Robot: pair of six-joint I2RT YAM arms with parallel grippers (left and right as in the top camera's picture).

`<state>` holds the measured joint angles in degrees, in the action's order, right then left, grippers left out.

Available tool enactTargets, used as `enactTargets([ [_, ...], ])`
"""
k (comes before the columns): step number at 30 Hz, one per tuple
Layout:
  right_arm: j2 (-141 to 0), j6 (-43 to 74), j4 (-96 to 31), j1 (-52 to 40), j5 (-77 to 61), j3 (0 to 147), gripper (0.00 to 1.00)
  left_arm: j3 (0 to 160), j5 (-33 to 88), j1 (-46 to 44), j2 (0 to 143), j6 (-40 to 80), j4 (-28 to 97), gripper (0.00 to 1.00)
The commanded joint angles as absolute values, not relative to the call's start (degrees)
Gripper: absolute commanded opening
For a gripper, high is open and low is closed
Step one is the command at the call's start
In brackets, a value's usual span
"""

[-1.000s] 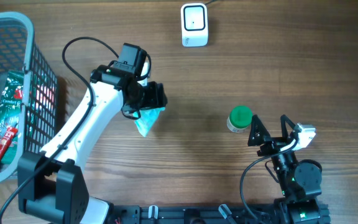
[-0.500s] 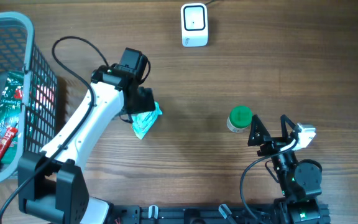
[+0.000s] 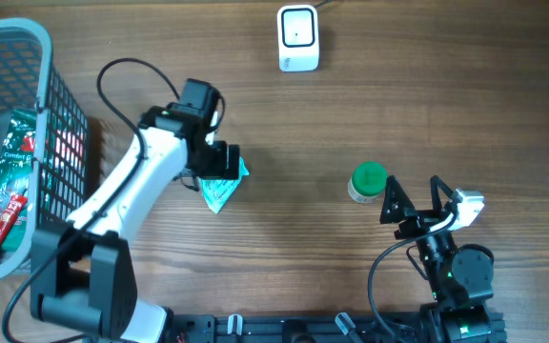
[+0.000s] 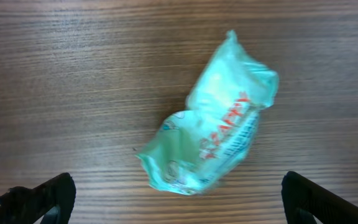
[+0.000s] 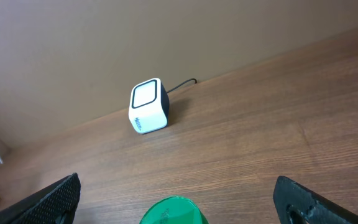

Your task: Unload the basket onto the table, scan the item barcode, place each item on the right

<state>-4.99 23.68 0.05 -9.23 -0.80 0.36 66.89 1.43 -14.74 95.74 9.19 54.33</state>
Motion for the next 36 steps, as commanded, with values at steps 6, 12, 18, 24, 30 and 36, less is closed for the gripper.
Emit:
enactTargets([
  [6, -5.1, 22.7, 0.3, -9.5, 0.0, 0.3, 1.0, 65.3, 18.4, -5.8, 99.4, -3.3, 53.5, 0.95],
  [12, -5.1, 22.7, 0.3, -9.5, 0.0, 0.3, 1.0, 62.0, 21.7, -5.5, 101.6, -4.4, 49.6, 0.95],
  [18, -5.1, 22.7, 0.3, -9.5, 0.0, 0.3, 1.0, 59.0, 24.0, -5.5, 102.6, -5.8, 45.7, 0.94],
  [24, -5.1, 22.7, 0.3, -9.5, 0.0, 0.3, 1.0, 56.1, 24.3, -5.5, 102.8, -5.6, 40.4, 0.92],
  [30, -5.1, 22.7, 0.3, -9.5, 0.0, 0.3, 1.0, 55.1, 26.3, -5.5, 104.8, -5.6, 39.4, 0.84],
  [36, -5.1, 22.7, 0.3, -9.5, 0.0, 0.3, 1.0, 55.1, 27.4, -5.5, 104.8, -5.6, 39.8, 0.57],
])
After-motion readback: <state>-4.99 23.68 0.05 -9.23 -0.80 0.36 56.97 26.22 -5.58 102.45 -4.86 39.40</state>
